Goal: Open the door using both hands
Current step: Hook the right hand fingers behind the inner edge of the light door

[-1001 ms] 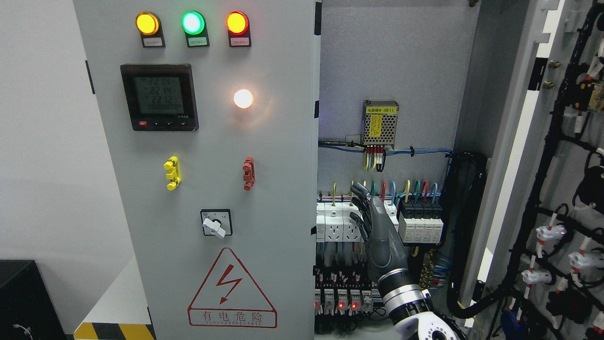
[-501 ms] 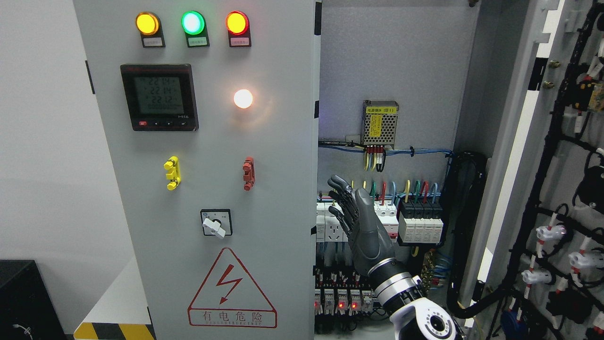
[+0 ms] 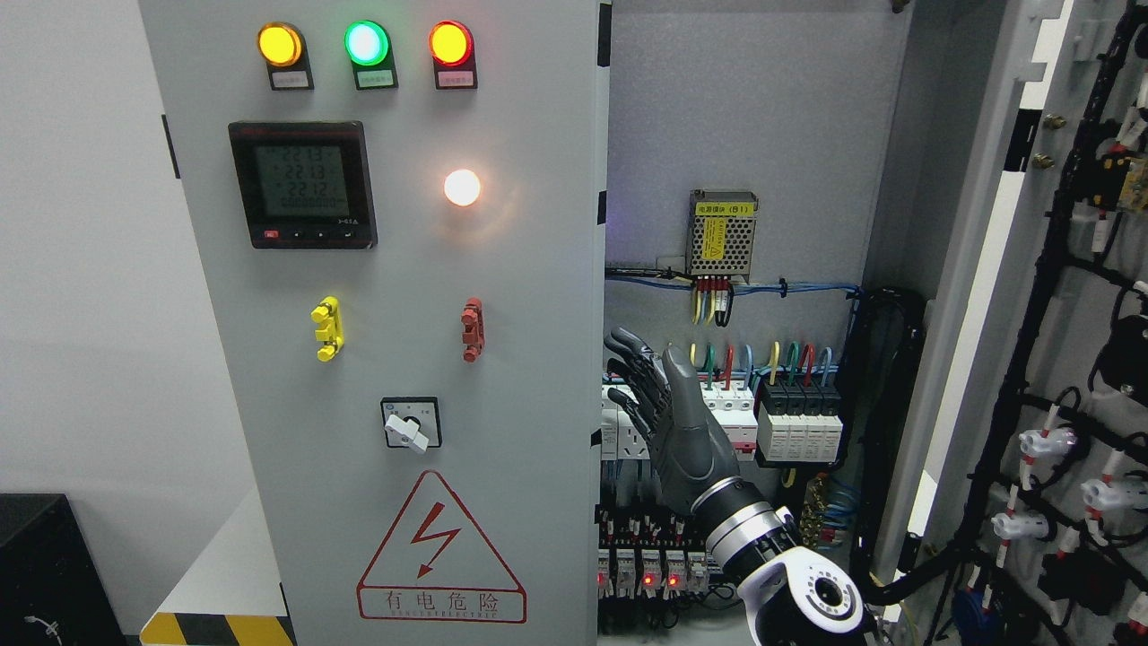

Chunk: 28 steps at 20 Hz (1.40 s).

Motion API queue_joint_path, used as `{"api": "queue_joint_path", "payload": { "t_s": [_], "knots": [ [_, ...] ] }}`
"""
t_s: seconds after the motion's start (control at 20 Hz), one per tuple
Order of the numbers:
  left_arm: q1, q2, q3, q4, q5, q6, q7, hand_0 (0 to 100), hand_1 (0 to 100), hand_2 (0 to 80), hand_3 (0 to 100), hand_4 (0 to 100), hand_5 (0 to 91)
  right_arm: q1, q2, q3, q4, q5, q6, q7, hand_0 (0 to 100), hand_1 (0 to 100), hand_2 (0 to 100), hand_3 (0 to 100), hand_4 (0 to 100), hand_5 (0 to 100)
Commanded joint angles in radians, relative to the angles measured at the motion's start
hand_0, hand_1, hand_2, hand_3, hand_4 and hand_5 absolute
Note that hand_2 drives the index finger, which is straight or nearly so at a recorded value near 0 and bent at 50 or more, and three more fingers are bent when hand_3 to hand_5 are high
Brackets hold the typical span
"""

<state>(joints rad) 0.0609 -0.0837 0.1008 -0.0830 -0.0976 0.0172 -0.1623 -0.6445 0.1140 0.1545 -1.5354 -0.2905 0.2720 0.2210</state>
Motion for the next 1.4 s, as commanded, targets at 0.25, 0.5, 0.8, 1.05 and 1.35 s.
{"api": "queue_joint_path", "payload": {
  "t_s": [0.25,0.5,0.8,1.05,1.35],
  "knots": [
    [-0.003,-0.013,-0.001,-0.003,-0.001,0.000,0.000,0,0,0.0,0,0,0.0,-0.032,-0.024,-0.022,0.055,-0.062,0.009,0.095,0,0,0,0,0,0],
    [-0.003,-0.013,0.000,0.000,-0.001,0.000,0.000,0,0,0.0,0,0,0.0,-0.053,-0.027,-0.055,0.106,-0.082,0.009,0.165,0,0,0,0,0,0],
    [-0.004,-0.013,-0.001,-0.001,-0.001,0.000,0.000,0,0,0.0,0,0,0.0,-0.061,-0.033,-0.065,0.123,-0.082,0.009,0.227,0,0,0,0,0,0],
    [-0.004,-0.013,0.000,0.002,-0.001,0.000,0.000,0,0,0.0,0,0,0.0,-0.093,-0.033,-0.108,0.181,-0.082,0.019,0.317,0,0,0,0,0,0],
    [-0.004,-0.013,0.000,0.005,0.001,0.000,0.000,0,0,0.0,0,0,0.0,-0.109,-0.033,-0.122,0.205,-0.084,0.041,0.359,0,0,0,0,0,0]
  ]
}}
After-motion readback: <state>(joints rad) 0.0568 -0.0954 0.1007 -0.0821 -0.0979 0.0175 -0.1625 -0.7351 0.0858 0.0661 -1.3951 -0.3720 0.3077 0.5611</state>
